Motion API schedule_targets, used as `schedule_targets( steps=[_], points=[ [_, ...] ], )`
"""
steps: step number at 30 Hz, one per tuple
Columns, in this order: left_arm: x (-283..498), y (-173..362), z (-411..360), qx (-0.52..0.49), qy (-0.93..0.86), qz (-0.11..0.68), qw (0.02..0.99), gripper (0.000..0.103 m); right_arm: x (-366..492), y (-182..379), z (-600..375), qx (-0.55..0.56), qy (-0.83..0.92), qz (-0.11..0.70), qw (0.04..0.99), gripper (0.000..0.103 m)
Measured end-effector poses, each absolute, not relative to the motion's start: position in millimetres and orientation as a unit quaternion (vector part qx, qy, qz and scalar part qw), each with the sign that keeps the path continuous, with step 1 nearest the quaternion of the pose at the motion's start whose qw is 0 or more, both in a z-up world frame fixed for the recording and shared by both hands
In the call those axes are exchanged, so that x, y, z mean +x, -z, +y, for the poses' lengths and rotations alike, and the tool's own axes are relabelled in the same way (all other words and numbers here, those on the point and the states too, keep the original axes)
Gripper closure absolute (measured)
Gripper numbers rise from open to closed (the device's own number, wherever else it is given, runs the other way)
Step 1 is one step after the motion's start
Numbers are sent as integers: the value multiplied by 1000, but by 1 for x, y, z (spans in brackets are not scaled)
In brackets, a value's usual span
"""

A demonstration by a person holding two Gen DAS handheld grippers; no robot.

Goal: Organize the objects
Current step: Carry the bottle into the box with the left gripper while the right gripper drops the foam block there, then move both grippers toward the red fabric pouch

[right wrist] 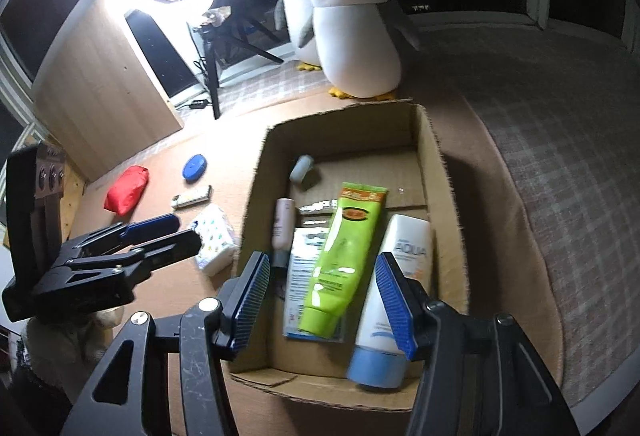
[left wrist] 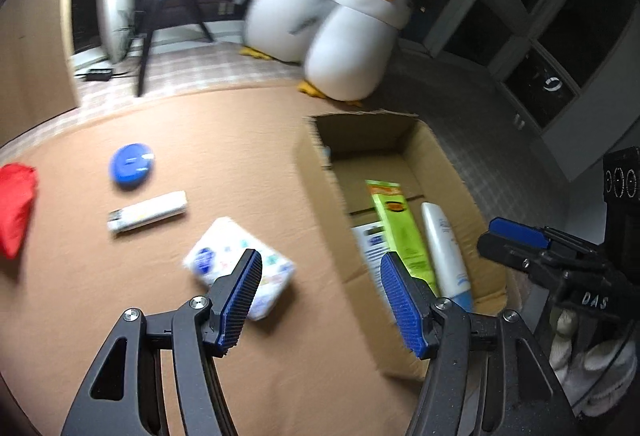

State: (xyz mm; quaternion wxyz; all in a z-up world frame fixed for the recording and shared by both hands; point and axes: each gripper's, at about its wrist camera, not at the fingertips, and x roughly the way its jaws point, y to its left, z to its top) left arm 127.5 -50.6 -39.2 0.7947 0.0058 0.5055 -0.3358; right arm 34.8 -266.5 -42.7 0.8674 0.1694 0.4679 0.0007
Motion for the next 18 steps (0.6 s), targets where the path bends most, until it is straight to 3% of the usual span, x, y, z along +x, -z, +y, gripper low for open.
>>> schedule_targets(
  steps=[10, 14, 18],
  points=[
    [148, 1, 86, -34, 266, 484, 833, 37, 52, 35, -210, 179, -30, 452, 873, 50],
    [161, -16, 143, -37, 227, 471, 852, 37, 66, 25, -181, 168, -37, 445, 879, 42],
    [180, -34, 194, -29, 195, 458, 867, 37, 83, 11, -153, 144, -43, 442, 884, 41]
  ],
)
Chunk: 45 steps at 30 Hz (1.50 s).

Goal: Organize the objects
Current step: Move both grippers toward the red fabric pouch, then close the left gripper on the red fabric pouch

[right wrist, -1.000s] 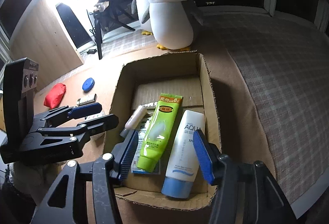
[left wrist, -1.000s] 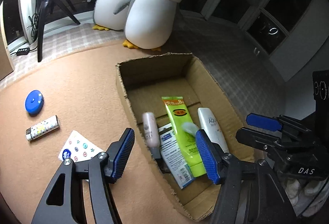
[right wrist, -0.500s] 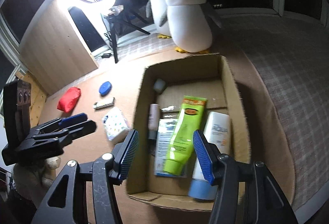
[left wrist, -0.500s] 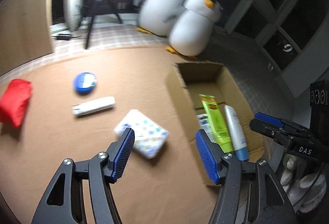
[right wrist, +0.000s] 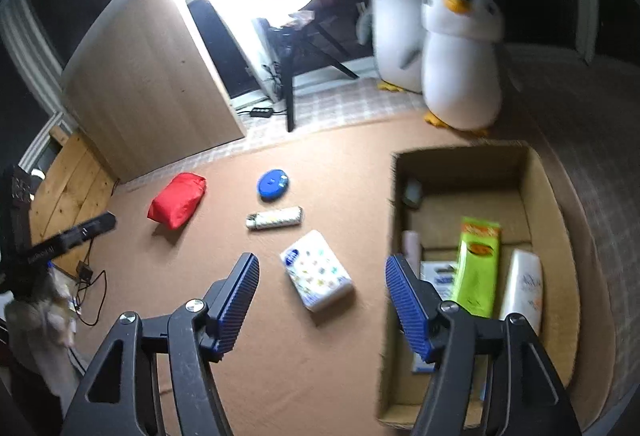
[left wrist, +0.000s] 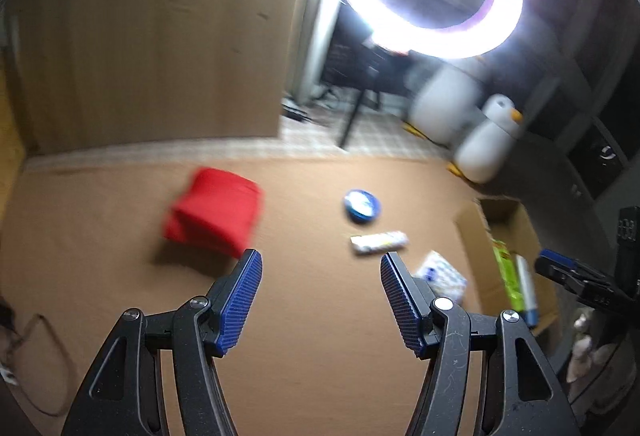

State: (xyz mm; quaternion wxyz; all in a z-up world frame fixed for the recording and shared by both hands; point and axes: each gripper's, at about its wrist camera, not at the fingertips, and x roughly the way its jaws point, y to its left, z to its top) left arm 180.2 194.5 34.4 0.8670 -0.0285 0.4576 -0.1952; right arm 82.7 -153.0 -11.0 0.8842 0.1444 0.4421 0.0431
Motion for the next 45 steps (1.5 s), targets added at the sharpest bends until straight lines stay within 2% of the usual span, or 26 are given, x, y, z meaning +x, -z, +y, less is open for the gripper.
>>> schedule_targets(
  steps=[5, 9, 17, 23, 33, 41, 45],
  points=[
    [218, -56, 237, -24, 182, 447, 875, 36, 111, -9, -119, 111, -56, 440, 889, 41],
    [254, -52, 254, -20, 170, 455, 874, 35, 144, -13, -92, 90, -67, 448, 887, 41],
    [313, 15, 271, -41, 170, 519, 836, 35, 221, 24, -52, 158, -96, 483, 856, 41],
    [341, 62, 276, -52, 179, 551, 813, 34, 267, 61, -14, 153, -107, 509, 840, 41],
    [357, 116, 272, -81, 212, 588, 776, 32, 314, 112, 26, 188, -111, 548, 808, 41],
    [351, 130, 264, -92, 239, 596, 761, 32, 329, 134, 53, 197, -131, 572, 786, 41],
    [343, 133, 257, -92, 247, 595, 759, 40, 331, 144, 65, 207, -145, 588, 769, 41]
  ],
)
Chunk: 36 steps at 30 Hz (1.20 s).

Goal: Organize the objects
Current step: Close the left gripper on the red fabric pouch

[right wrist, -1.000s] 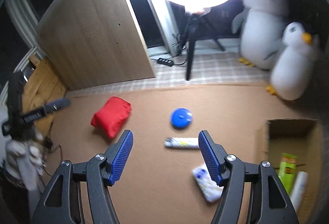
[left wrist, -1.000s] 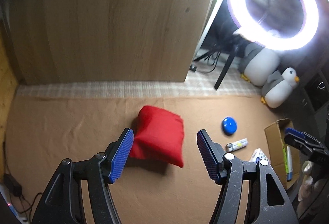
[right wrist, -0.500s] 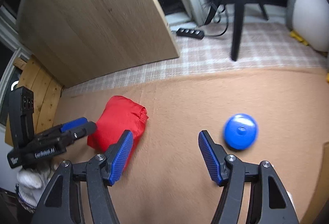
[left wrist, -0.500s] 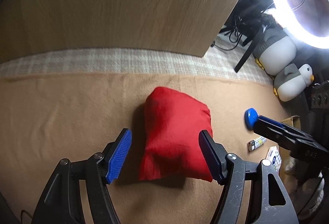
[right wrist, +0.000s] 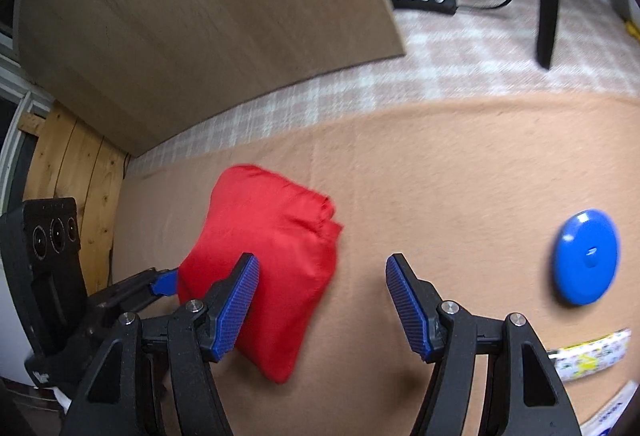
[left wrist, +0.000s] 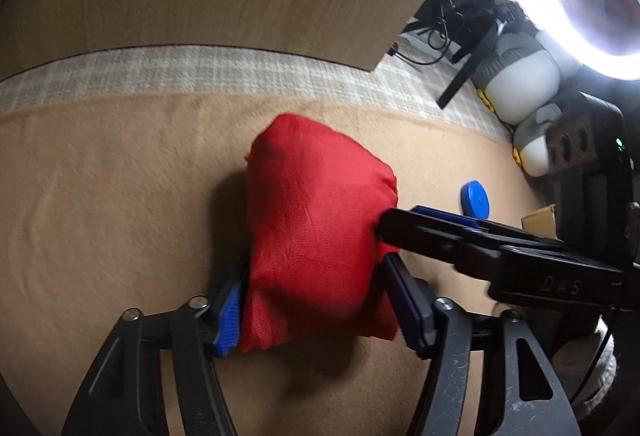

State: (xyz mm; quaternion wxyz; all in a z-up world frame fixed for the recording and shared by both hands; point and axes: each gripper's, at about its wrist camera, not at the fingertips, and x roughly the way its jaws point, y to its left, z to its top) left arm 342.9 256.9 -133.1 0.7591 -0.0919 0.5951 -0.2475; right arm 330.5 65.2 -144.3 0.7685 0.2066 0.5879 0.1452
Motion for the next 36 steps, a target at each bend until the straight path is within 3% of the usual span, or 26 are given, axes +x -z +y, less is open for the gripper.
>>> schedule_targets(
  steps=[8, 23, 36],
  points=[
    [320, 131, 261, -120, 246, 589, 761, 51, 325, 148, 83, 222, -192, 594, 749, 42],
    [212, 117, 222, -108, 237, 579, 773, 52, 246, 137, 68, 181, -195, 600, 755, 43],
    [104, 96, 135, -108, 285, 568, 765, 52, 135, 110, -27, 197, -148, 568, 786, 43]
  ],
)
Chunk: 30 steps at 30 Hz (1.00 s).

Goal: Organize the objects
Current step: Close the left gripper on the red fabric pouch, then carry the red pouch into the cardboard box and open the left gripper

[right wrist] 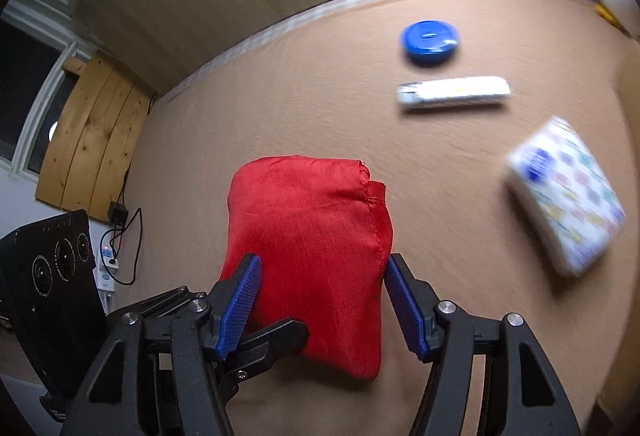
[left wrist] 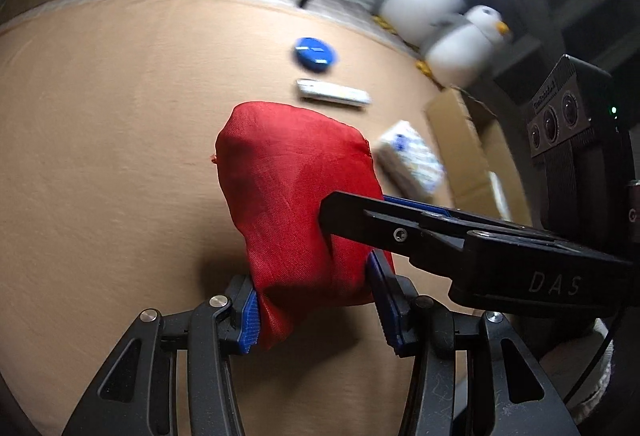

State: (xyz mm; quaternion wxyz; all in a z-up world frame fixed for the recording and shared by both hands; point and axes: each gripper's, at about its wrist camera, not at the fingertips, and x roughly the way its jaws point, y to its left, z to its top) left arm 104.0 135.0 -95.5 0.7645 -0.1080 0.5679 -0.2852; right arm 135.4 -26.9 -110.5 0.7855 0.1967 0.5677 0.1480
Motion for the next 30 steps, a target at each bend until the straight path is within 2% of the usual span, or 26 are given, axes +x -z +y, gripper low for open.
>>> schedule_targets(
  steps=[15, 30],
  points=[
    [71, 24, -3, -68, 391, 510, 763, 52, 57, 28, -145, 192, -65, 474, 857, 43],
    [75, 29, -122, -21, 439, 498, 747, 52, 44, 22, -246, 202, 7, 455, 867, 43]
  ],
)
